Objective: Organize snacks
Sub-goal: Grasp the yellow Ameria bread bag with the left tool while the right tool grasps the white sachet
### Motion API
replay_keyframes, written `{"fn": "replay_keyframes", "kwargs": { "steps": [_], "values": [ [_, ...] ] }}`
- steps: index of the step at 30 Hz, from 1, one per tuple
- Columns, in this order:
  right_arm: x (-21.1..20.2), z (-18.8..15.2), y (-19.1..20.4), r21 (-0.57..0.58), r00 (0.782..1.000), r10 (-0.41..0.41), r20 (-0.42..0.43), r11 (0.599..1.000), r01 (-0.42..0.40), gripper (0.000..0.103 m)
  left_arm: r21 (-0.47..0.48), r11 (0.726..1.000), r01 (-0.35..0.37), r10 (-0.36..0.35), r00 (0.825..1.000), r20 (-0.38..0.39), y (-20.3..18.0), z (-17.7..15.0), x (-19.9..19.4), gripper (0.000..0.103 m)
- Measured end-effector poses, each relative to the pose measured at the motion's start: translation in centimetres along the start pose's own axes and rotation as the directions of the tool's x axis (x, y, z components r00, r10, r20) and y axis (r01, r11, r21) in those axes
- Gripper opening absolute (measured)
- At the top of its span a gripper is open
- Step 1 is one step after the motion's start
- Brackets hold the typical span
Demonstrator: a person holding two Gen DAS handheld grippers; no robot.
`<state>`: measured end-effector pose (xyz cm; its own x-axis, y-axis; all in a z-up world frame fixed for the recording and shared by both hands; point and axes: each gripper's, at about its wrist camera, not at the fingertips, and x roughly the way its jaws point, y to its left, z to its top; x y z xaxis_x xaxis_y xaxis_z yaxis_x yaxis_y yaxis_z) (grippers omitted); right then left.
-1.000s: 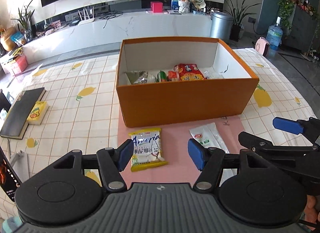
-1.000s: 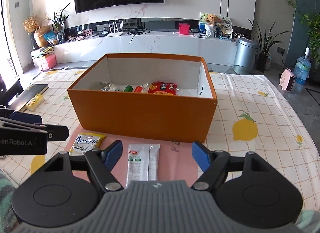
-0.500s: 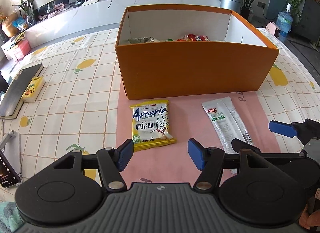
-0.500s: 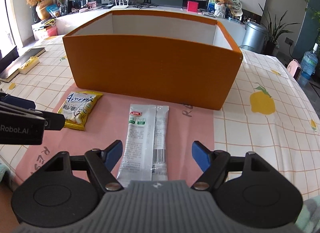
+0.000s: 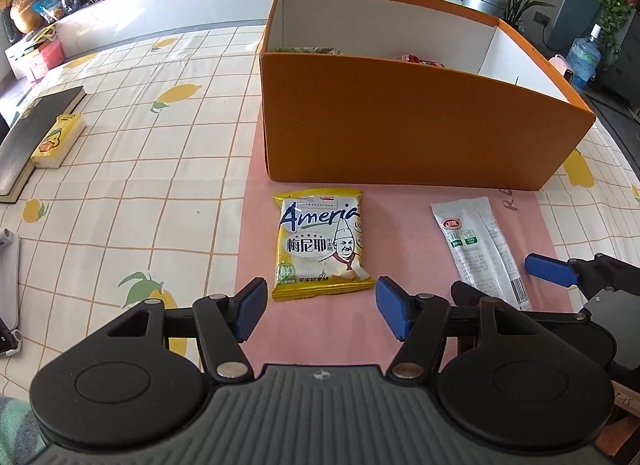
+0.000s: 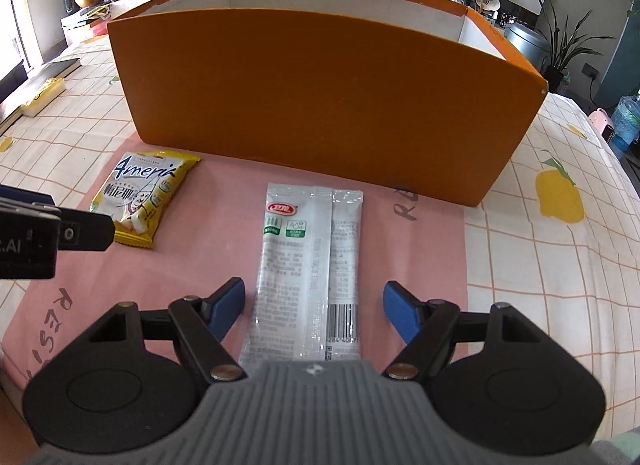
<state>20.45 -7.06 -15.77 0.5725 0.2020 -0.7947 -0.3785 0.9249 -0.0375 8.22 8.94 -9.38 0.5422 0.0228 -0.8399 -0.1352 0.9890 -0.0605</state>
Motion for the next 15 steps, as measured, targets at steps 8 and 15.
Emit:
{"fn": "replay_keyframes", "kwargs": {
  "steps": [8,15],
  "values": [
    [0.4,0.4,-0.8,0.053,1.000,0.013,0.024,0.998,-0.014,0.053,-0.028,0.999,0.047,-0.046,0.999,0.024,0.7,0.4,0.8,0.074],
    [0.6,0.7,-1.2,0.068,0.999,0.012,0.040,0.998,-0.015,0.050,0.032,0.999,0.031,-0.032,0.999,0.035,-0.1,1.2,2.4,0.083]
  ]
}}
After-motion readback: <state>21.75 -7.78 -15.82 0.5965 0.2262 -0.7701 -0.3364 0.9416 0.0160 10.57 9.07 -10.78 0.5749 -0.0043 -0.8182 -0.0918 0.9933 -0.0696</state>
